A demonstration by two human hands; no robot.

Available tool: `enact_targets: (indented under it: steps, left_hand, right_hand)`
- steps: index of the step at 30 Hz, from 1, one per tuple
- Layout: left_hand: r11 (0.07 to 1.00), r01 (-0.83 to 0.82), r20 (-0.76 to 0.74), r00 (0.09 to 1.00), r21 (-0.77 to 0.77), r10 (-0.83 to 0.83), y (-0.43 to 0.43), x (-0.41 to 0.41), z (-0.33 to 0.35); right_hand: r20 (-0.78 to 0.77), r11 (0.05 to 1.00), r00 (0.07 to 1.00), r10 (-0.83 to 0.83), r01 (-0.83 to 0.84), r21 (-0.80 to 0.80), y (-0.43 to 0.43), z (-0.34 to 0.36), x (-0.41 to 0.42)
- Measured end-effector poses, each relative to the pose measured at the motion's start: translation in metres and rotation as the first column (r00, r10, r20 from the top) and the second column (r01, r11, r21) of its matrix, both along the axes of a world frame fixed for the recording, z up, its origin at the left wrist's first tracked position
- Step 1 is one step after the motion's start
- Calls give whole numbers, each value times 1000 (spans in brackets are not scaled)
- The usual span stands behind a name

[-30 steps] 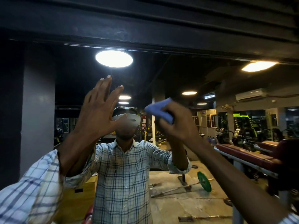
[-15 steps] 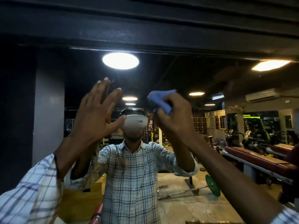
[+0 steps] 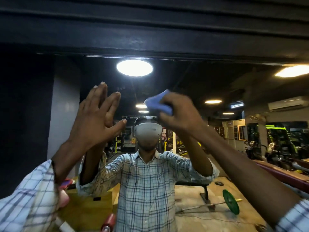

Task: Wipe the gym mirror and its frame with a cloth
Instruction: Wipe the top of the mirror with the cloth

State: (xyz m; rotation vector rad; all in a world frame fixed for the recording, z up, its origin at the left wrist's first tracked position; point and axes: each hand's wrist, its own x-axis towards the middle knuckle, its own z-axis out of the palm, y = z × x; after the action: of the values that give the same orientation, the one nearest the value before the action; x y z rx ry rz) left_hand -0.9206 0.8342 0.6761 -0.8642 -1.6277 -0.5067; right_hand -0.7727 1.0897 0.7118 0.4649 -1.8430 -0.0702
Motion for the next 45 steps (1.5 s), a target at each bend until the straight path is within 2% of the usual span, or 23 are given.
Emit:
enact_targets:
  steps: [2,4,7,9,10,13,15,18,20,22,25,27,29,31,32,34,35,36,37,39,41,42,45]
  left_hand:
    - [1000,8,6,1000,3,-8,-5,-2,1]
    - [1000,6,-10,1000,-14,-6,-10,-7,2]
    - [1000,8,-23,1000,-27,-8,-21,-15,7]
    - [1000,13,-36,999,-27,-14,-30,-19,9]
    - [999,12,-49,999,-36,-14,-33,-22,9]
    - [998,14,-52,999,-54,-17,-40,-28,9]
    - [999,26,-48,998,-43,-28,-42,-30,8]
    - [998,41,-68,997,-45,-44,-43,-32,7]
    - [998,45,-75,996,-47,-49,-45,-34,7]
    - [998,43,-75,996,-44,-47,-47,-36,6]
    - [998,48,-72,996,-38,-51,-50,-38,4]
    - [998,48,-71,996,-37,-51,-52,-38,3]
    - [998,52,-78,995,-37,-54,-54,-39,2]
    - [998,56,-78,995,-37,-59,-57,-40,2]
    - [998,57,-72,996,-36,-60,-58,-40,2]
    - [998,60,-60,996,-29,-62,-61,-41,1]
    - [998,60,-57,996,-28,-62,-62,-41,1]
    - [998,61,-54,997,-29,-62,-63,-42,1]
    - [998,61,-50,997,-31,-63,-64,-43,0]
    - [997,63,-42,997,-35,-65,-67,-44,1]
    - [997,65,-40,997,-34,-66,-70,-46,1]
    - [997,64,-40,997,-33,-65,-71,-46,1]
    - [997,68,-38,997,-29,-69,-73,-48,0]
  right_hand:
    - [-181,943,983,-13,-48,-330,4,20,6]
    - [-216,911,976,-31,-61,-408,-3,17,-2]
    - [70,999,998,-1,-3,51,-31,-13,-23]
    - [159,979,986,-47,14,205,-31,-12,-25]
    - [91,986,995,-27,12,165,-28,-1,-24]
    - [-256,971,967,9,-69,-228,-25,30,-18]
    - [-295,926,955,-17,-96,-366,-37,24,-29]
    - [-33,1000,999,4,-3,31,-66,-3,-46]
    - [8,992,1000,-11,10,122,-61,7,-43]
    - [-181,996,983,-39,24,-83,-50,37,-37]
    - [-366,877,919,-143,-54,-478,-41,61,-36]
    - [-340,944,935,-101,-18,-330,-61,54,-47]
    - [-114,999,992,-51,52,6,-82,38,-55]
    - [-86,991,994,-63,73,110,-83,47,-53]
    - [-175,998,983,-51,56,24,-79,58,-52]
    - [-358,947,928,-101,-21,-321,-69,80,-47]
    - [-387,883,911,-143,-59,-465,-67,84,-49]
    - [-400,861,904,-152,-78,-502,-71,84,-54]
    - [-390,904,912,-127,-55,-424,-82,79,-58]
    - [-221,998,975,3,-18,-66,-104,61,-64]
    - [-76,995,996,36,-28,96,-107,59,-61]
    - [-124,998,992,38,-32,48,-103,67,-58]
    - [-349,933,935,-61,-72,-354,-88,90,-56]
